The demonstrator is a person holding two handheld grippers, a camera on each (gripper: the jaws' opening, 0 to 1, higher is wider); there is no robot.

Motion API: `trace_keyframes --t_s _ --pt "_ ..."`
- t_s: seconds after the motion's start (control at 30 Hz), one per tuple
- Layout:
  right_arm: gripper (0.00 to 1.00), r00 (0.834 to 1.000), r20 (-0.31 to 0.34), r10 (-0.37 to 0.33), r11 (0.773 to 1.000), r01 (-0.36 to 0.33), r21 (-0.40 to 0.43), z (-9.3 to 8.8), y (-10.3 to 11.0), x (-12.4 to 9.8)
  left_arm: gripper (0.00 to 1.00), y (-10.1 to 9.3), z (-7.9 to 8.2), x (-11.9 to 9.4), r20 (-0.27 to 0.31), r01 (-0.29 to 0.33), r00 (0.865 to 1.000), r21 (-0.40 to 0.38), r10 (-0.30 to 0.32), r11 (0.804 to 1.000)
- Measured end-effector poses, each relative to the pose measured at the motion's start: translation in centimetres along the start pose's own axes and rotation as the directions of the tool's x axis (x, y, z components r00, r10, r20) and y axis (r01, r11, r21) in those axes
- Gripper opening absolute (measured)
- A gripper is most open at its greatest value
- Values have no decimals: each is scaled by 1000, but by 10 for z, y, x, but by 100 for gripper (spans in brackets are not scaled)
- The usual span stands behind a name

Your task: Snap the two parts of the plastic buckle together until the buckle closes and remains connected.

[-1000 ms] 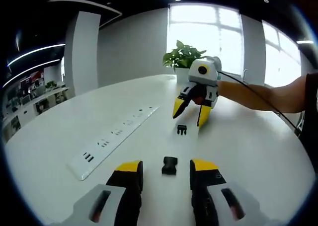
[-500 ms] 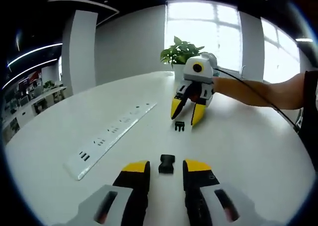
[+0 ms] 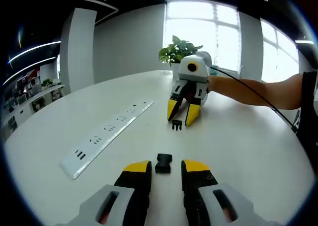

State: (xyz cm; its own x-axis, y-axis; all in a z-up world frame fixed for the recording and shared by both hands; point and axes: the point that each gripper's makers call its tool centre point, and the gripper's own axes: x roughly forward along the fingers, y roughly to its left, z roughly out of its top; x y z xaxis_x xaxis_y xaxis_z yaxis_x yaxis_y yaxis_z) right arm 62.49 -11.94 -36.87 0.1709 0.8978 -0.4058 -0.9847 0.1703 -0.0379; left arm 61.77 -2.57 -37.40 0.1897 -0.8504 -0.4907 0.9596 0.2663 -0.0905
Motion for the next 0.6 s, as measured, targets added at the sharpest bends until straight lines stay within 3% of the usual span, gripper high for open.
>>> trace_keyframes --t_s 0.6 --pt "17 999 -32 13 1000 -13 -7 -2 0 1 21 2 0 3 -1 7 1000 -10 -7 1000"
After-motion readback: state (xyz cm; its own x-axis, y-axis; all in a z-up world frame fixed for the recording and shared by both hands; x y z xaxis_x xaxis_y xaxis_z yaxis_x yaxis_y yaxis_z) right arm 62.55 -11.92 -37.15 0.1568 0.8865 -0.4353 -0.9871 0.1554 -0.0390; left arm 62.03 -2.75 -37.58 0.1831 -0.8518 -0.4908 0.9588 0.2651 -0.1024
